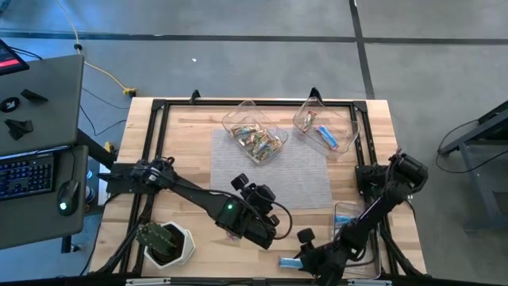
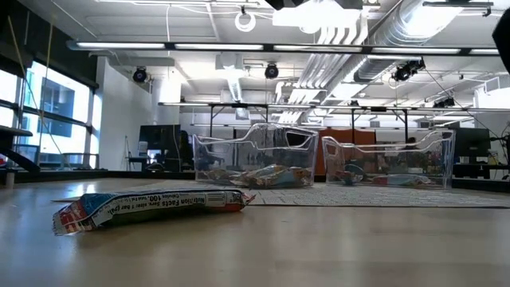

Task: Pick and place Granola Bars by type
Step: Put the red granola bar into the top right transparent bin

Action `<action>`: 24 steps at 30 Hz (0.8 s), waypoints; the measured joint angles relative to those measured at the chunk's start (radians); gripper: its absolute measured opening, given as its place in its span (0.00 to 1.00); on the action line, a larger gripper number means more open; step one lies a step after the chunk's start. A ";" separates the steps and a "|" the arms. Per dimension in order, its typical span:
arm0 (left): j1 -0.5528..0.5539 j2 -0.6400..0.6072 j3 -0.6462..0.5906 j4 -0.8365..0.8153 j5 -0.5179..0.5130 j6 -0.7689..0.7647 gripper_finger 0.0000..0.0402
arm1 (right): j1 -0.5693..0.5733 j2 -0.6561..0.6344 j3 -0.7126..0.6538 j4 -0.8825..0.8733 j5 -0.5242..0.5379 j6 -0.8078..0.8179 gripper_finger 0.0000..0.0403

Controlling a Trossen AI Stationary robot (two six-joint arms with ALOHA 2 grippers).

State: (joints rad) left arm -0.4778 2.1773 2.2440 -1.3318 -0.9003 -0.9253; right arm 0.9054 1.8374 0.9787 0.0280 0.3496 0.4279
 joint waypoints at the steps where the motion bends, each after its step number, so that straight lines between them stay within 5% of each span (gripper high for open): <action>1: 0.000 0.000 0.000 0.003 0.000 0.000 0.33 | 0.003 0.004 0.000 0.000 0.000 0.010 0.38; 24: 0.000 0.000 0.000 0.004 0.001 0.003 0.33 | -0.035 0.085 0.002 -0.013 -0.085 0.110 0.38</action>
State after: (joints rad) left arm -0.4778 2.1773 2.2440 -1.3279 -0.8989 -0.9220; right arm 0.8703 1.9228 0.9806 0.0148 0.2651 0.5379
